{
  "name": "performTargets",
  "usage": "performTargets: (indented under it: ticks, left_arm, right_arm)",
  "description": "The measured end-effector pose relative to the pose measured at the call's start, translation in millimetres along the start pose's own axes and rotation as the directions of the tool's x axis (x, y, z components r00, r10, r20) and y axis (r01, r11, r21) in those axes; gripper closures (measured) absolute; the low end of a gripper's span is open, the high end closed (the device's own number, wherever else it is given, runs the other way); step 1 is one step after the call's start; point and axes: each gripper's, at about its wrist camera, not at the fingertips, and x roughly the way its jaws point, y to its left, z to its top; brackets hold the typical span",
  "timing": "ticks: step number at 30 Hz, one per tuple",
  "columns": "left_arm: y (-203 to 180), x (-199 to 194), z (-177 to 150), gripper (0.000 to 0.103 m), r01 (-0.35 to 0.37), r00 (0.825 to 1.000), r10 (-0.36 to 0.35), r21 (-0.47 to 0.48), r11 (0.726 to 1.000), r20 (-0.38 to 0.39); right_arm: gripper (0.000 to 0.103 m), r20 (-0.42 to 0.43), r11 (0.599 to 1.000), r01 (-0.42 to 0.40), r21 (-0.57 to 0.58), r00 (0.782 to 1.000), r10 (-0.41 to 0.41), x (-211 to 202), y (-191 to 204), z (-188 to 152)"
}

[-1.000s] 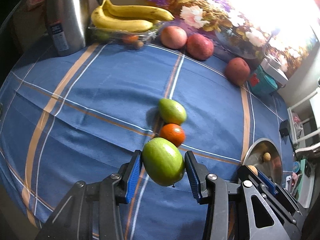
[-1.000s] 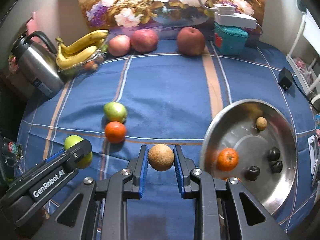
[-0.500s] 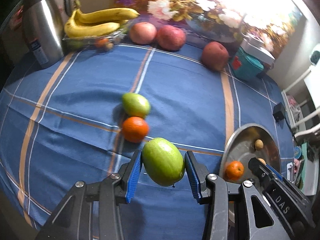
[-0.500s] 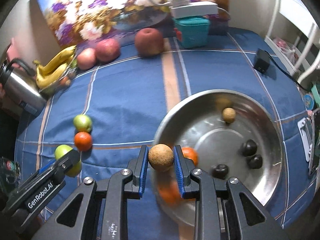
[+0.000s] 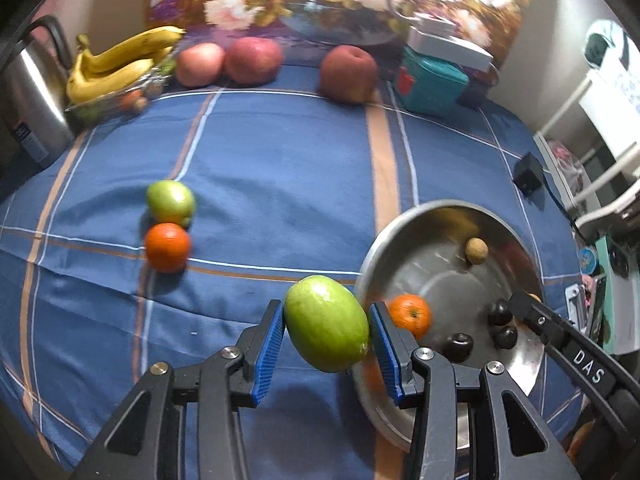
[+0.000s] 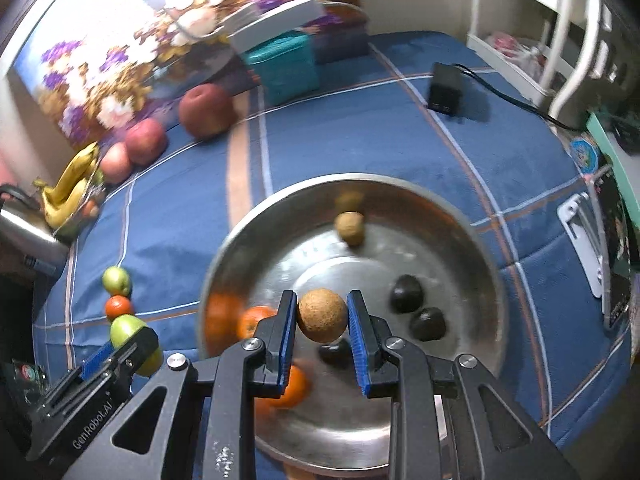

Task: Organize fruits
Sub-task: 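Carry the green pear and brown kiwi in both tools over the steel plate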

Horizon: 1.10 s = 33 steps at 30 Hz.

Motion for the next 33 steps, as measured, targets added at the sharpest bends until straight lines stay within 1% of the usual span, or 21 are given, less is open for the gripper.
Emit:
performTargets:
  ticks: [7, 12, 23, 28, 30, 33]
  left_arm:
    - [-26, 3, 1, 0.057, 0.007, 1.000, -0.007, 0.051, 0.999, 0.004]
    - [-38, 7, 5, 0.057, -0.002, 1.000, 0.000, 0.084, 0.996, 0.017]
    - [-49, 15, 21, 0.057, 0.008, 0.998, -0.017, 0.133, 0.991, 0.064]
    - [-50, 24, 23, 0.056, 0.023, 0.997, -0.034, 0.154, 0.988, 0.064]
    - [-50, 26, 24, 0.056, 0.015, 0.997, -0.027, 0.165, 0.986, 0.070]
    - [-49, 31, 27, 0.057, 0.025, 0.997, -0.037, 0.167, 0.986, 0.071]
  right_arm:
    - [0.076, 0.019, 0.998, 0.018, 0.060, 1.000, -0.019, -7, -38, 6]
    - [0.076, 0.020, 0.997, 0.003, 0.081, 1.000, -0.005, -7, -48, 7]
    - [0.076, 0.039, 0.999, -0.024, 0.037, 0.999, 0.023, -1, -38, 11]
    - [0.076, 0.044, 0.999, -0.044, 0.020, 0.998, 0.043, 10, -30, 13]
    - [0.076, 0.044, 0.999, -0.044, 0.007, 0.998, 0.044, 14, -26, 13]
    - [0.076, 0.049, 0.999, -0.034, 0.000, 0.998, 0.034, 17, -23, 13]
